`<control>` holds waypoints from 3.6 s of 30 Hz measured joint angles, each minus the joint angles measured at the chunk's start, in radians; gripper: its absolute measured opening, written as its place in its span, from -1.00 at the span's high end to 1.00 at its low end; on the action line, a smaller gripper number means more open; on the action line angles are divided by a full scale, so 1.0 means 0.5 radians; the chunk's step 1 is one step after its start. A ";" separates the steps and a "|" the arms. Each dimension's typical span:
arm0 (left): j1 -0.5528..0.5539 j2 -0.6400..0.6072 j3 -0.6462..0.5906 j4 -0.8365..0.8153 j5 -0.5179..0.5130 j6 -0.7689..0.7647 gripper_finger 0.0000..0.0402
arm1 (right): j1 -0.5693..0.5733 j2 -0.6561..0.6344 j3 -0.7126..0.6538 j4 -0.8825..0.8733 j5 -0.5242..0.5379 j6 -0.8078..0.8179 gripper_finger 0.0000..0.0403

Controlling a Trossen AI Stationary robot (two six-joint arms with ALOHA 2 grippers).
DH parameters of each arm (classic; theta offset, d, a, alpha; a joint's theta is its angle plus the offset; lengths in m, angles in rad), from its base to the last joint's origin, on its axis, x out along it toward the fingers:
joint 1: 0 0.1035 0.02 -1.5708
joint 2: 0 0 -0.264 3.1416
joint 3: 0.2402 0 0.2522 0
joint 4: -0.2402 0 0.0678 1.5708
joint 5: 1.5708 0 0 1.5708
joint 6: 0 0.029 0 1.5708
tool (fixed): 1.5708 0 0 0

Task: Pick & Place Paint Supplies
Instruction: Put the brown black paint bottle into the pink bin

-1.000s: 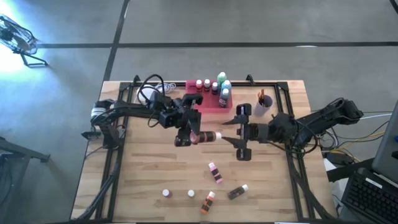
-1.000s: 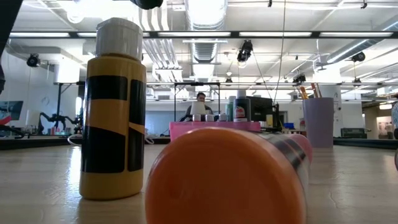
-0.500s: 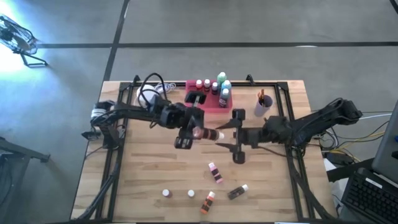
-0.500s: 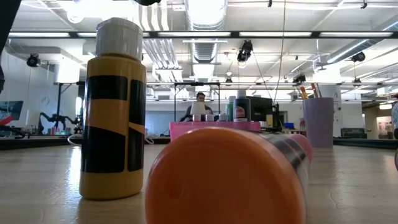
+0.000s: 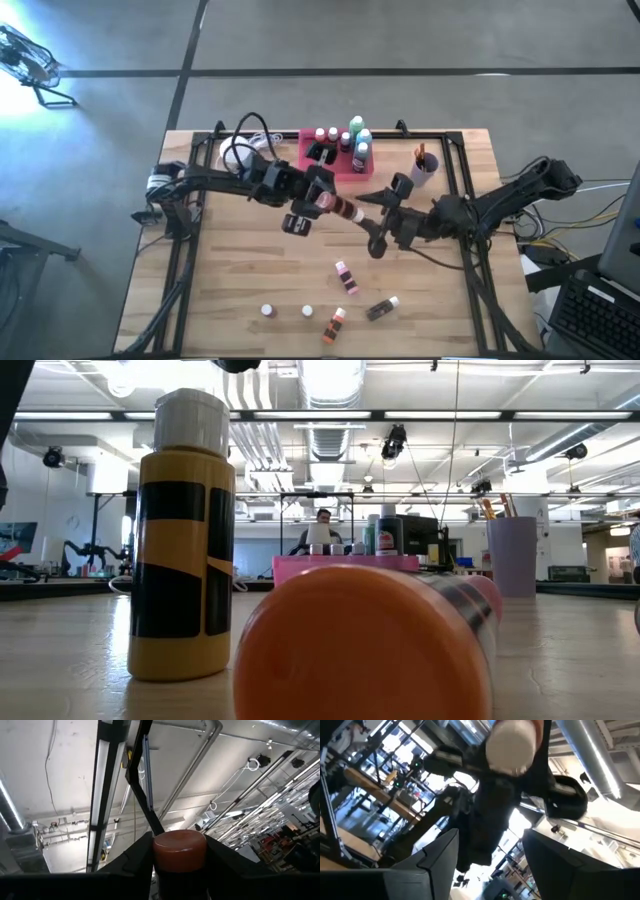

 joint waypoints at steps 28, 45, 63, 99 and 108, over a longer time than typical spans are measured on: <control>0.142 -0.003 -0.003 -1.003 0.091 0.339 0.29 | 0.294 -0.085 -0.001 -0.504 0.950 0.864 -0.08; 0.215 -0.071 -0.003 -1.075 0.042 0.442 0.29 | 0.330 -0.106 -0.001 -0.489 1.129 0.765 0.07; 0.211 -0.055 -0.003 -1.158 0.034 0.503 0.29 | 0.309 -0.107 0.000 -0.443 1.089 0.772 0.28; 0.228 -0.132 -0.003 -1.414 0.068 0.456 0.12 | 0.251 -0.093 -0.002 -0.536 1.245 0.838 0.41; 0.342 -0.387 0.002 -1.892 0.087 0.439 0.11 | 0.251 -0.093 -0.002 -0.563 1.365 0.794 0.45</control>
